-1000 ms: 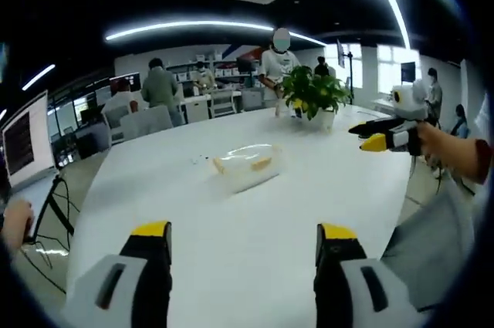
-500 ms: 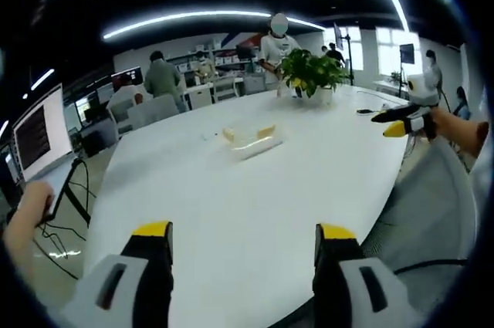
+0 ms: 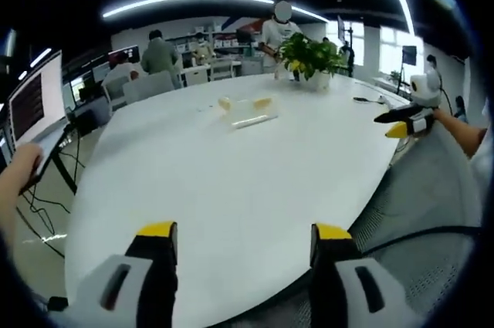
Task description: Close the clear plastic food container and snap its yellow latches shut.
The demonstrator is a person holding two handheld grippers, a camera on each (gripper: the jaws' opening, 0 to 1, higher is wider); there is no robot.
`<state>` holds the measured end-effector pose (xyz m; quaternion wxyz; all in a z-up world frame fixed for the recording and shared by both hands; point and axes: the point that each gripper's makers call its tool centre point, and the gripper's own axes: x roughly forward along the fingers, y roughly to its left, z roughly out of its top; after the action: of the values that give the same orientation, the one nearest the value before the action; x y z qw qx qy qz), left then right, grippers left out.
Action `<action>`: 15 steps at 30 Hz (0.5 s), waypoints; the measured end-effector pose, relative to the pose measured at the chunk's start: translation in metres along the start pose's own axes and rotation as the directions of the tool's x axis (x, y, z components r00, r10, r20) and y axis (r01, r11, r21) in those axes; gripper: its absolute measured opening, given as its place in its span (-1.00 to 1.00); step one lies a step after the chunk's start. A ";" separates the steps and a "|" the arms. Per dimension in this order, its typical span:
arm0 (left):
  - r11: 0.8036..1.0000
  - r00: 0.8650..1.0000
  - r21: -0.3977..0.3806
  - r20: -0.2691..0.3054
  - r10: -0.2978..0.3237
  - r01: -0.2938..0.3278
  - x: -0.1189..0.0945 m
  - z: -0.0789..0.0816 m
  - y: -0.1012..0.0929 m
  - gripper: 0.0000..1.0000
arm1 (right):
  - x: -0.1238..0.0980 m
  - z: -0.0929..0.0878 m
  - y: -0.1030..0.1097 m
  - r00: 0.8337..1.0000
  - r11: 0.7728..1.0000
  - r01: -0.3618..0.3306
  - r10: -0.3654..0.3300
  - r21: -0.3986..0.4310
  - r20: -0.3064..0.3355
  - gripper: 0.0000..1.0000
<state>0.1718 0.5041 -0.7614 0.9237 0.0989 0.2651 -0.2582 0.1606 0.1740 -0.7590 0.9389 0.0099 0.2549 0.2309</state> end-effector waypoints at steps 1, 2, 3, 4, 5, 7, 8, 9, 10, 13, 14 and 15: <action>1.000 1.000 0.002 0.005 -0.007 0.007 0.001 0.000 -0.001 0.31 | 0.001 0.001 -0.002 1.000 1.000 0.012 -0.012 0.000 0.003 0.30; 1.000 1.000 0.007 0.002 -0.014 0.014 0.003 -0.002 -0.001 0.31 | 0.003 -0.001 -0.002 1.000 1.000 0.019 -0.019 -0.001 -0.003 0.29; 1.000 1.000 0.008 -0.018 -0.019 0.019 0.005 -0.006 -0.001 0.31 | 0.006 -0.006 -0.001 0.999 1.000 0.024 -0.024 0.002 -0.024 0.27; 1.000 0.997 -0.002 -0.066 -0.027 0.027 0.005 -0.015 -0.002 0.31 | 0.007 -0.011 0.002 0.999 1.000 0.008 -0.006 0.026 -0.053 0.25; 0.999 0.996 -0.003 -0.078 -0.038 0.038 0.006 -0.017 -0.003 0.33 | 0.007 -0.013 0.005 0.998 0.998 -0.015 0.019 0.063 -0.059 0.24; 0.997 0.996 0.000 -0.053 -0.073 0.073 0.006 -0.013 -0.010 0.38 | 0.008 -0.015 0.001 0.998 0.997 -0.008 0.013 0.073 -0.065 0.23; 0.995 0.995 -0.002 -0.009 -0.096 0.096 0.006 -0.006 -0.013 0.38 | 0.008 -0.016 -0.001 0.998 0.998 -0.007 0.011 0.067 -0.067 0.26; 0.994 0.994 -0.004 0.010 -0.105 0.105 0.006 -0.003 -0.015 0.37 | 0.008 -0.016 0.000 0.997 0.998 -0.011 0.016 0.066 -0.071 0.28; 0.994 0.994 -0.007 0.012 -0.106 0.106 0.005 -0.003 -0.015 0.38 | 0.009 -0.018 0.004 0.996 0.997 -0.036 0.041 0.062 -0.083 0.29; 0.994 0.994 0.000 0.013 -0.112 0.112 0.005 -0.003 -0.016 0.38 | 0.011 -0.026 0.018 0.983 0.993 -0.111 0.117 0.048 -0.141 0.26; 0.994 0.994 0.000 0.008 -0.108 0.108 0.005 -0.004 -0.015 0.38 | 0.011 -0.026 0.019 0.982 0.992 -0.118 0.123 0.045 -0.143 0.25; 0.994 0.994 0.001 0.002 -0.106 0.106 0.005 -0.004 -0.015 0.38 | 0.011 -0.026 0.019 0.983 0.992 -0.117 0.122 0.043 -0.140 0.25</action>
<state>0.1655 0.4903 -0.7687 0.9089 0.0850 0.2689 -0.3072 0.1486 0.1931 -0.7841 0.9025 0.0249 0.3239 0.2826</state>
